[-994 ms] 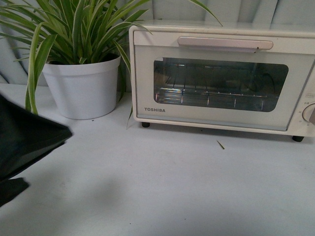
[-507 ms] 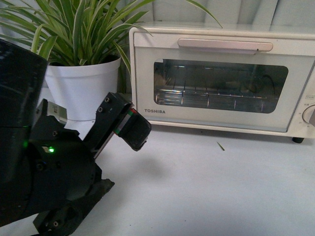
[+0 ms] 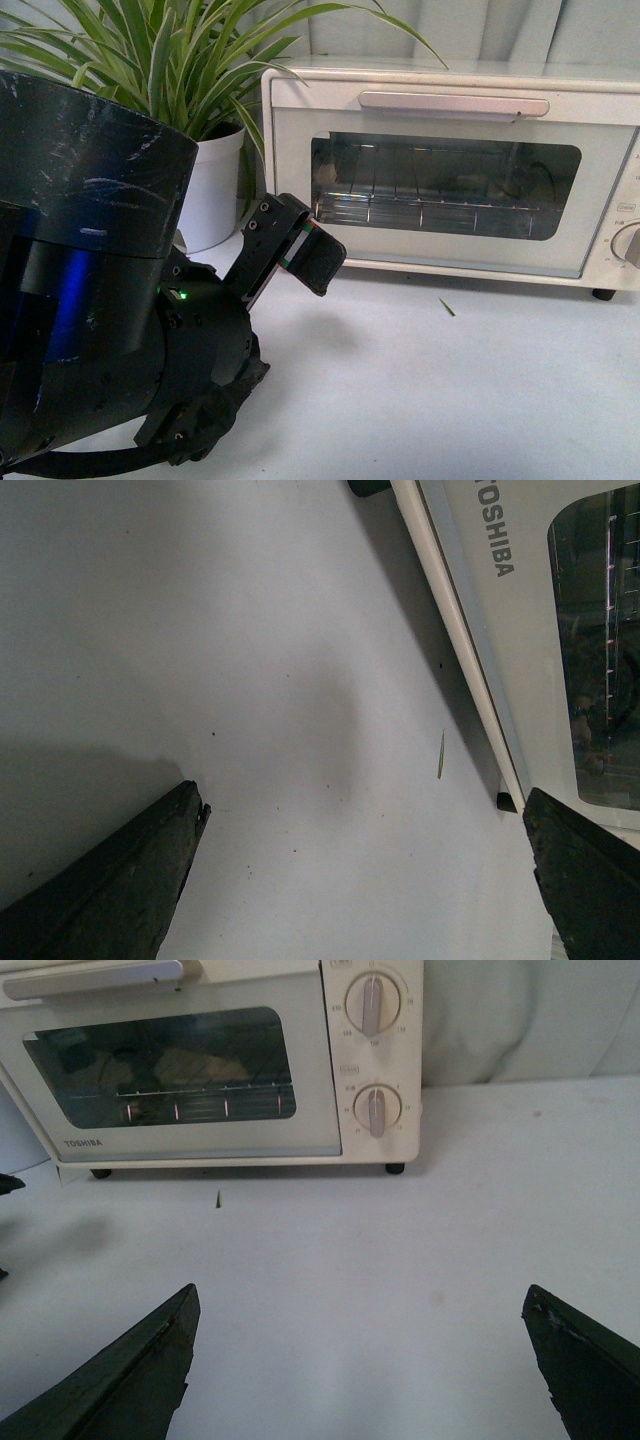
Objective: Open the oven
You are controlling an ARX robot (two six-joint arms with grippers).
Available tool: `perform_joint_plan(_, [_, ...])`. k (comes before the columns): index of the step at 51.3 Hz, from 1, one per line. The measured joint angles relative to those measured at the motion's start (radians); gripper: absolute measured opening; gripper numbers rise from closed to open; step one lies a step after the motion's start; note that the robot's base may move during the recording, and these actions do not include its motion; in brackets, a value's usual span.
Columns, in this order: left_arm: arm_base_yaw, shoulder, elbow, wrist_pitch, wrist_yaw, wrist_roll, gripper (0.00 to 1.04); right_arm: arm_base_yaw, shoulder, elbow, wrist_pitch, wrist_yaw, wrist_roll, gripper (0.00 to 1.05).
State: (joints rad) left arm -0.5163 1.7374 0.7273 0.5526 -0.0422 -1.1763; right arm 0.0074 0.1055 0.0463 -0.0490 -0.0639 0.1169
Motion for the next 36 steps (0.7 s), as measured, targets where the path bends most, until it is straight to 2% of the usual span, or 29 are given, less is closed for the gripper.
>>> perform_joint_plan(12, [0.018, 0.0, -0.007, 0.017, 0.014, -0.017, 0.98, 0.168, 0.409, 0.164, 0.269, 0.137, 0.047, 0.95])
perform_joint_plan(18, [0.026, -0.002, -0.012, 0.021, 0.022, -0.027, 0.98, 0.193, 0.619, 0.283, 0.345, 0.158, 0.06, 0.95])
perform_joint_plan(28, [0.031, -0.006, -0.019, 0.022, 0.024, -0.034, 0.98, 0.211, 0.994, 0.613, 0.266, 0.187, 0.143, 0.95])
perform_joint_plan(36, [0.032, -0.008, -0.022, 0.023, 0.028, -0.034, 0.98, 0.222, 1.162, 0.784, 0.212, 0.229, 0.193, 0.95])
